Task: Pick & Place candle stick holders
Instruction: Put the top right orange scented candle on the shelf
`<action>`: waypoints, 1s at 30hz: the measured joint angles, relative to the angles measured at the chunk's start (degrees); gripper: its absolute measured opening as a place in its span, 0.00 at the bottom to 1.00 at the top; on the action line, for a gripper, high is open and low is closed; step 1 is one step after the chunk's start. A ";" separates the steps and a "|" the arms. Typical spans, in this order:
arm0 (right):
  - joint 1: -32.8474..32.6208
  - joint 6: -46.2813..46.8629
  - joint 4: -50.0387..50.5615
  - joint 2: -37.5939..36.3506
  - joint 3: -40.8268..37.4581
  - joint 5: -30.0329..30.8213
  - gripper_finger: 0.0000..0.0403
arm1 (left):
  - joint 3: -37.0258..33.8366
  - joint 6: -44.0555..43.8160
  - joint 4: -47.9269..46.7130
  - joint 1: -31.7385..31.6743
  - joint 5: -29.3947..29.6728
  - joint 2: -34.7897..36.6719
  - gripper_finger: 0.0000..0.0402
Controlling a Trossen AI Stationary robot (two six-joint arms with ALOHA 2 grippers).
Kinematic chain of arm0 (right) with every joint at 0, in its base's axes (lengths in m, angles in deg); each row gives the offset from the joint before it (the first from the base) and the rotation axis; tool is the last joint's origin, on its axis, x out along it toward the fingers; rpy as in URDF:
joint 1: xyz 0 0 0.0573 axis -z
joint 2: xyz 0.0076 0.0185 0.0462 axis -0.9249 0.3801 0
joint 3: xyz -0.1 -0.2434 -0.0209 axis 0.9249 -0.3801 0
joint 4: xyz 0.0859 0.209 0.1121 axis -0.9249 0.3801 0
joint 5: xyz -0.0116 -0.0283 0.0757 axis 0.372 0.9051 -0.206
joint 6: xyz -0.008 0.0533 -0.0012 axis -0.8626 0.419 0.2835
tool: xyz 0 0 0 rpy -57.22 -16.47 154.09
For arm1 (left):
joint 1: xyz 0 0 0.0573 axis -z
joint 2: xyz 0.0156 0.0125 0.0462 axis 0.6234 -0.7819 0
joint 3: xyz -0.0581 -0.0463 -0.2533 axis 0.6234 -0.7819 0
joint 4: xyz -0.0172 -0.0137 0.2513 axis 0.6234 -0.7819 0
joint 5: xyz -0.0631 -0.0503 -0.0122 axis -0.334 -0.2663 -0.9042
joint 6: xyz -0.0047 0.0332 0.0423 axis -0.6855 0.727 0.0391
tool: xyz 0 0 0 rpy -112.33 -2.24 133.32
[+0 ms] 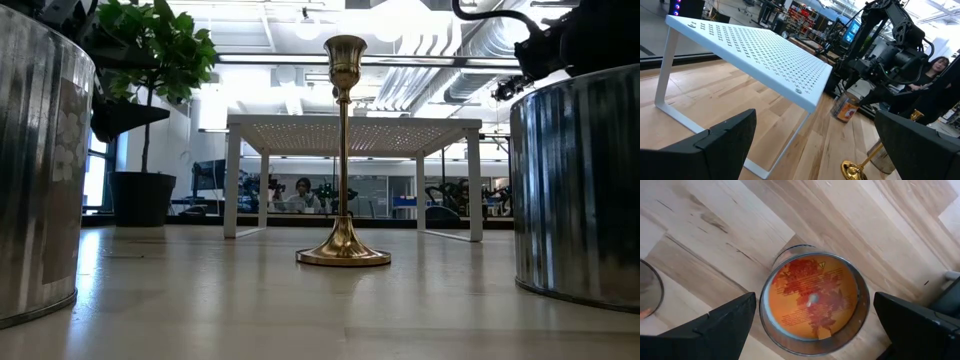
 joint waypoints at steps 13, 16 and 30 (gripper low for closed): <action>0.15 -0.48 -1.10 0.00 0.00 0.09 0.99 | -0.01 0.00 0.00 -0.01 -0.01 0.00 0.99; 0.15 -0.48 -1.09 0.00 0.00 0.11 0.99 | 0.01 0.00 0.00 -0.02 0.00 0.00 0.99; 0.17 -0.46 -6.83 0.04 -5.58 -0.84 0.99 | 0.00 0.00 0.01 0.00 0.00 0.00 0.99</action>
